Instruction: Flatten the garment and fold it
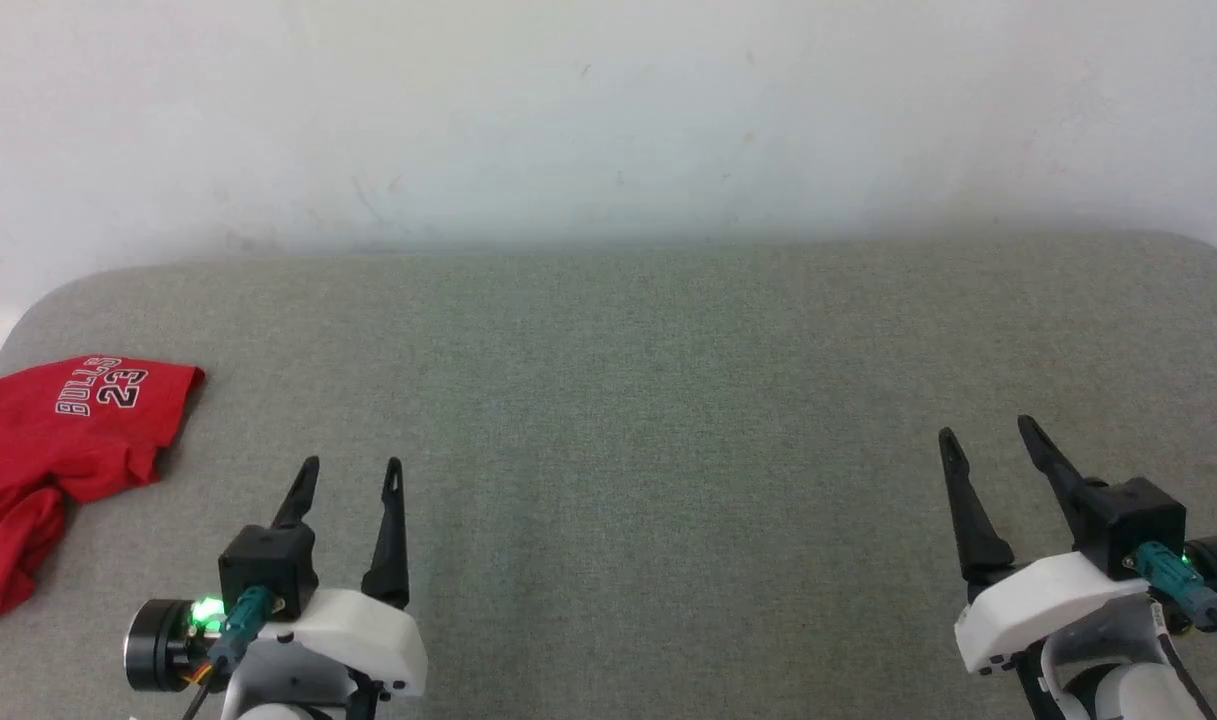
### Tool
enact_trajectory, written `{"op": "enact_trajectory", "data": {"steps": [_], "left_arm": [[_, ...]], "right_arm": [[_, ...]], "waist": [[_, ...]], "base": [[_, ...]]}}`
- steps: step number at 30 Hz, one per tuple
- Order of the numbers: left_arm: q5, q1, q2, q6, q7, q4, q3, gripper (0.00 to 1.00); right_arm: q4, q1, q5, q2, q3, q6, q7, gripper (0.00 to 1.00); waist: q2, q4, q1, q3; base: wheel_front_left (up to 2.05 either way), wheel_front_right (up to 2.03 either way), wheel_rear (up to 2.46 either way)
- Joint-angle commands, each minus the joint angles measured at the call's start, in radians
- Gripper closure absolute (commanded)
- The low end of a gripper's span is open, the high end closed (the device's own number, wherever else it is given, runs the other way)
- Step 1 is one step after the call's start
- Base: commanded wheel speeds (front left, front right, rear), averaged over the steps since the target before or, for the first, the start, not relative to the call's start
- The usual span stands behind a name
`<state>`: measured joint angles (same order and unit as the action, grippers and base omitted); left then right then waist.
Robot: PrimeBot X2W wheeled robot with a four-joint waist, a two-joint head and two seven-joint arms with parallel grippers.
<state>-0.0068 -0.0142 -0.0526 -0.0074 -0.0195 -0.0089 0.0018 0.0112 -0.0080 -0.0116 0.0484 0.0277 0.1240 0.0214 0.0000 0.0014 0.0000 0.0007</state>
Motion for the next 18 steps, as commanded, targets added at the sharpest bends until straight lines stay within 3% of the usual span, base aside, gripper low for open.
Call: {"op": "enact_trajectory", "data": {"steps": [1, 18], "left_arm": [[-0.002, -0.012, -0.003, -0.002, -0.013, -0.007, 0.003, 0.0], [-0.012, -0.023, -0.003, 0.003, -0.048, -0.023, 0.019, 0.0]], "right_arm": [[0.003, 0.006, -0.012, 0.0, 0.008, 0.001, 0.011, 0.0], [0.007, 0.01, -0.022, 0.0, 0.043, 0.002, 0.047, 0.0]], "waist": [[0.0, 0.0, 0.0, 0.0], [0.0, 0.023, 0.0, 0.004]], "base": [[0.0, 0.0, 0.0], [0.0, 0.0, 0.0]]}}
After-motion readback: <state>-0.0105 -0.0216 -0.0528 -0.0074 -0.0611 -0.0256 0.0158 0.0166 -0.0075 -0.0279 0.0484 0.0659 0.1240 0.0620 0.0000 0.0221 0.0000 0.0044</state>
